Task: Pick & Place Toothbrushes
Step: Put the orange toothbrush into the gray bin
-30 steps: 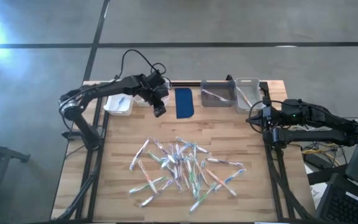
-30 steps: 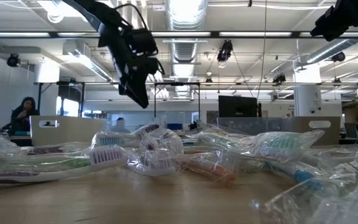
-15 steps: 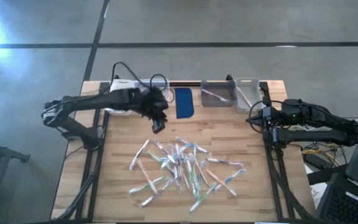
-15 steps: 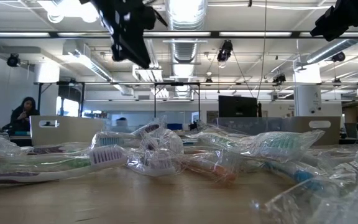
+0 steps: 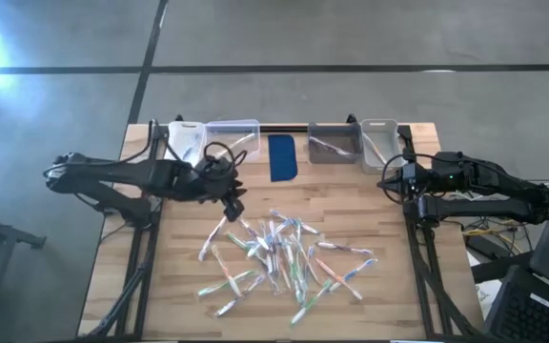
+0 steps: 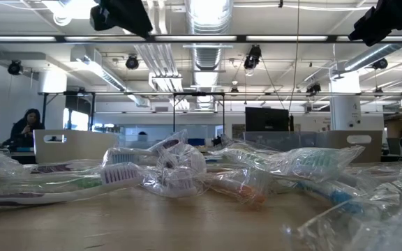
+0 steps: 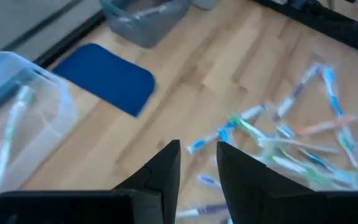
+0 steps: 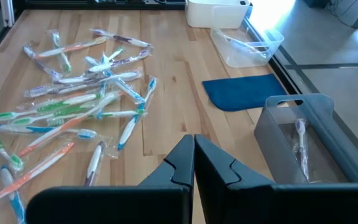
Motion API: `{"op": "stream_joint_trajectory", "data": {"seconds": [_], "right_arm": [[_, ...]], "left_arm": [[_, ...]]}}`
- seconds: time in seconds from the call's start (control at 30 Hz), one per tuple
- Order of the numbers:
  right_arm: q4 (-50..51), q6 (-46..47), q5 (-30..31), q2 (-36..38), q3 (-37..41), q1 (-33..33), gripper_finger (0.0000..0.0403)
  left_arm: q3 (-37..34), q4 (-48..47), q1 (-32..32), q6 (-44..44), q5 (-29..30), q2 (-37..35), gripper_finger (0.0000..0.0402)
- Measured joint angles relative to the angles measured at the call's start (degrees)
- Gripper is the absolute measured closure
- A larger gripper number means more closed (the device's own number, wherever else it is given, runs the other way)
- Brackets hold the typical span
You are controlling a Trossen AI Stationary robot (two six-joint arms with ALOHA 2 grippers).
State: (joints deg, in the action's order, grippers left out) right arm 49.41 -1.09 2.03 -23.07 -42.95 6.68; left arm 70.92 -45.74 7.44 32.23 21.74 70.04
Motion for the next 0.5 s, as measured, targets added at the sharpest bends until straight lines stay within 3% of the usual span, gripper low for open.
{"op": "stream_joint_trajectory", "data": {"seconds": [0.2, 0.5], "right_arm": [[0.00, -0.01, -0.01, 0.00, -0.01, 0.00, 0.0394], [0.00, -0.01, 0.01, 0.01, 0.00, -0.01, 0.0394]], "left_arm": [[0.02, -8.44, 3.02, -18.56, -10.73, 0.10, 0.0292], [0.02, -14.89, 3.49, -42.90, -20.58, 3.86, 0.0292]]}}
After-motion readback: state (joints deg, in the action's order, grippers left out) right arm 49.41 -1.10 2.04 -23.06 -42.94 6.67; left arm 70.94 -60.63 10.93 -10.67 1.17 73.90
